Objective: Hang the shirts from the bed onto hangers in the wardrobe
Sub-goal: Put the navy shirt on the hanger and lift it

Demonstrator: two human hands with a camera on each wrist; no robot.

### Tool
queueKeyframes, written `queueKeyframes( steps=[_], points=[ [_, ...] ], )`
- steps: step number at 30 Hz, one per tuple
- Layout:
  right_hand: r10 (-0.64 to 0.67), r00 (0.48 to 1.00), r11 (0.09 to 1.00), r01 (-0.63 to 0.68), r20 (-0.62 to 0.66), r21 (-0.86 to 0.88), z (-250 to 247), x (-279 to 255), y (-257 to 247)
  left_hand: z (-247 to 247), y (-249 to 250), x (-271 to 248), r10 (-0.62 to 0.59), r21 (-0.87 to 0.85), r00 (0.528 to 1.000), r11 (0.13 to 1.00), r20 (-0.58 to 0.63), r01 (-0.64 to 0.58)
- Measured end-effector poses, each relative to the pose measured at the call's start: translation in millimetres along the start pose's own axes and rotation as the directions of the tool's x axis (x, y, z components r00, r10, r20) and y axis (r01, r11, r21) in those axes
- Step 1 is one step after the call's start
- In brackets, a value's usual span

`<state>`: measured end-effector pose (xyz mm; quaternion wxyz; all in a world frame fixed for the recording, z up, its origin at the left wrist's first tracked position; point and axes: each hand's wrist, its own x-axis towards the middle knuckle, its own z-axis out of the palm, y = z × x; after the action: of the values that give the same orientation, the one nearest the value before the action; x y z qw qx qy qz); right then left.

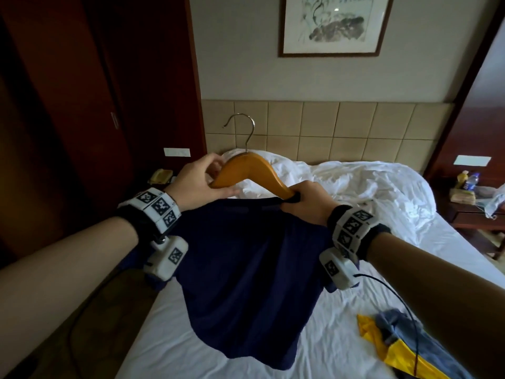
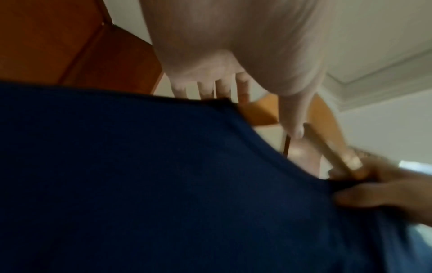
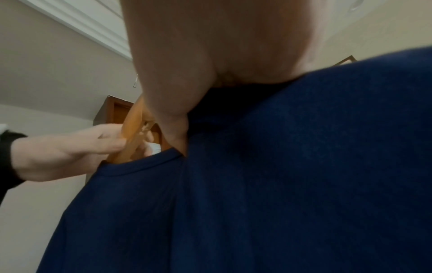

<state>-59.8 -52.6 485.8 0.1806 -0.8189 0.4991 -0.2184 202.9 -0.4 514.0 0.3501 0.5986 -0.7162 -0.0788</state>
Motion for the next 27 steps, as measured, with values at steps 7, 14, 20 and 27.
queueKeyframes(
  steps=[7, 14, 20, 27],
  points=[
    [-0.040, 0.998, 0.999, 0.040, 0.039, -0.017, 3, 3, -2, 20, -38, -21, -0.136, 0.210, 0.990, 0.969, 0.026, 0.127],
    [-0.122, 0.988, 0.992, 0.121, 0.099, 0.021, 17, 21, -27, 0, -42, -35, -0.262, 0.217, 0.949, 0.930, -0.174, 0.297],
    [-0.306, 0.932, 0.952, 0.297, 0.193, 0.074, 69, 46, -87, -53, -72, -95, -0.368, 0.248, 0.884, 0.863, -0.288, 0.440],
    [-0.504, 0.807, 0.864, 0.476, 0.309, 0.167, 135, 34, -208, -140, -104, -209, -0.476, 0.275, 0.776, 0.748, -0.414, 0.604]
  ],
)
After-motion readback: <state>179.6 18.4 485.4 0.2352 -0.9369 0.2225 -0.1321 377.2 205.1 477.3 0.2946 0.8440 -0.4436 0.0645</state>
